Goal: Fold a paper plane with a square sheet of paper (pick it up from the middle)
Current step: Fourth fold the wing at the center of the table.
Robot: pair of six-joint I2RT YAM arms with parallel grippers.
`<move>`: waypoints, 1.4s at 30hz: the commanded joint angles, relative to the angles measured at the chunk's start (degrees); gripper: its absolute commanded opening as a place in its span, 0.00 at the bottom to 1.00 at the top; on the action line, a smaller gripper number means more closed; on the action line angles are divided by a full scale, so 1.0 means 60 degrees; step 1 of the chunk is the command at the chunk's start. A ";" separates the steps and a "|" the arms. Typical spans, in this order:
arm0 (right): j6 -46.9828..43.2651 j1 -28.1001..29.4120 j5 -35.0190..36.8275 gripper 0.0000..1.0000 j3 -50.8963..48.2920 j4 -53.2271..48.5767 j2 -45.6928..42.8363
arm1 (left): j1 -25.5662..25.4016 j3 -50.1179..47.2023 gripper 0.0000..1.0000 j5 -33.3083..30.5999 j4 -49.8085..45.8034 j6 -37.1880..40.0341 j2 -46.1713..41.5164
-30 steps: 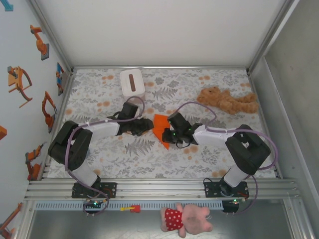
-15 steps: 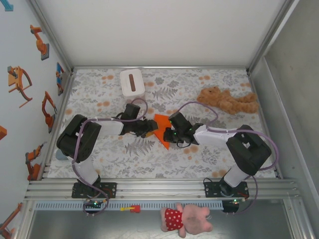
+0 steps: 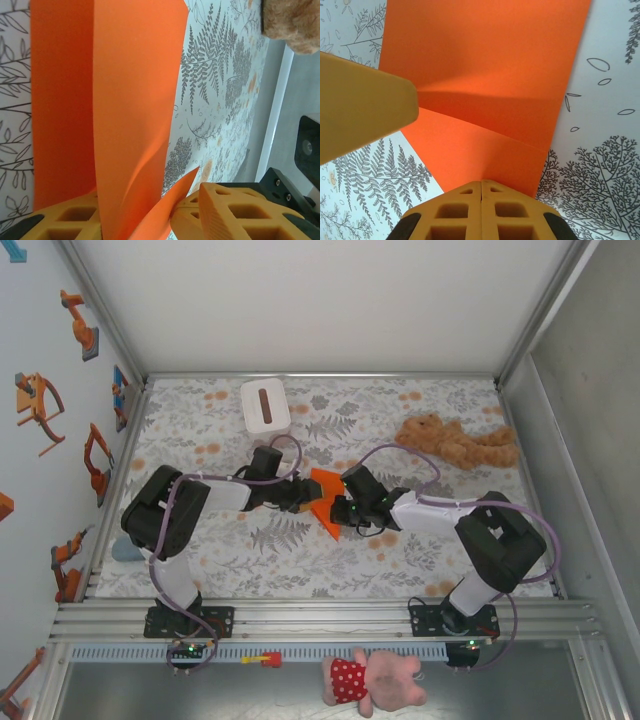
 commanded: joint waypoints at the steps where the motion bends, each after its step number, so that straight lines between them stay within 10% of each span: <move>1: 0.0056 -0.0073 0.0016 0.00 -0.0094 -0.0026 -0.0014 | 0.0062 -0.0080 0.40 0.0414 0.0334 0.0511 0.0106; 30: -0.1618 -0.0293 0.0394 0.07 0.0752 -0.1051 -0.0107 | 0.0476 0.0108 0.05 -0.0868 -0.1706 0.1244 -0.0444; 38: -0.3504 -0.0200 0.1831 0.32 0.0528 -0.0887 -0.0970 | 0.0667 -0.0424 0.05 -0.2704 -0.1958 -0.0344 -0.1427; 42: -0.4367 0.0117 0.2135 0.65 0.0309 -0.0161 -0.1235 | 0.0637 -0.0458 0.05 -0.3425 -0.2448 -0.0929 -0.1863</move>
